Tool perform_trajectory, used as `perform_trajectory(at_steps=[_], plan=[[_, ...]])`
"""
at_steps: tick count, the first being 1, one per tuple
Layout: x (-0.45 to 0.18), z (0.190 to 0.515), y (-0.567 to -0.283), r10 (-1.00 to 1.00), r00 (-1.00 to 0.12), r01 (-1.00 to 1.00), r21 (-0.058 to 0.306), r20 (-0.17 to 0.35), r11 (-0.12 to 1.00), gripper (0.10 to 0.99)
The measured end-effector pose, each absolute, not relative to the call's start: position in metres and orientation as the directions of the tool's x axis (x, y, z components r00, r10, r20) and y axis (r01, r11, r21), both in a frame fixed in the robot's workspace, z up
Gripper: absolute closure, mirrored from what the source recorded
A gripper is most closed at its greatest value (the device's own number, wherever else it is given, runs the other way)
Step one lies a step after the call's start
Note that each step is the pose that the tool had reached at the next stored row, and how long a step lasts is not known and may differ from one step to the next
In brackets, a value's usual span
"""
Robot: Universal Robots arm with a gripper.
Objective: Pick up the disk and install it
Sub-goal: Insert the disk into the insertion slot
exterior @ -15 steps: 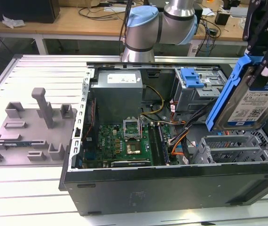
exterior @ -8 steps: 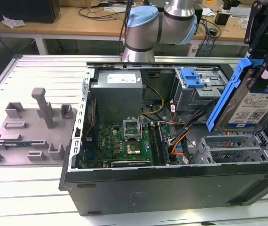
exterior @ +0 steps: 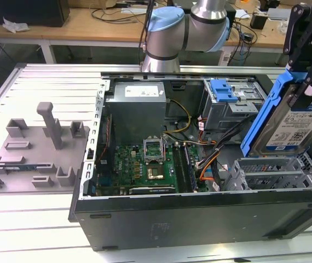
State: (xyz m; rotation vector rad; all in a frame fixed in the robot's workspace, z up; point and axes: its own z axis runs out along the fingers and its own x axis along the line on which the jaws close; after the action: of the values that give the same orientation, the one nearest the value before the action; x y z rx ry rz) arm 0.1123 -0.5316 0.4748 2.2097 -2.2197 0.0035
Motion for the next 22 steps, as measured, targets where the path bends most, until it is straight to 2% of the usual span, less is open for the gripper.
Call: perform_trajectory(at_steps=[22], plan=[[0.114, 0.4655, -0.5352, -1.0, -0.009, -1.0, 0.005, 0.009, 0.009, 0.722]])
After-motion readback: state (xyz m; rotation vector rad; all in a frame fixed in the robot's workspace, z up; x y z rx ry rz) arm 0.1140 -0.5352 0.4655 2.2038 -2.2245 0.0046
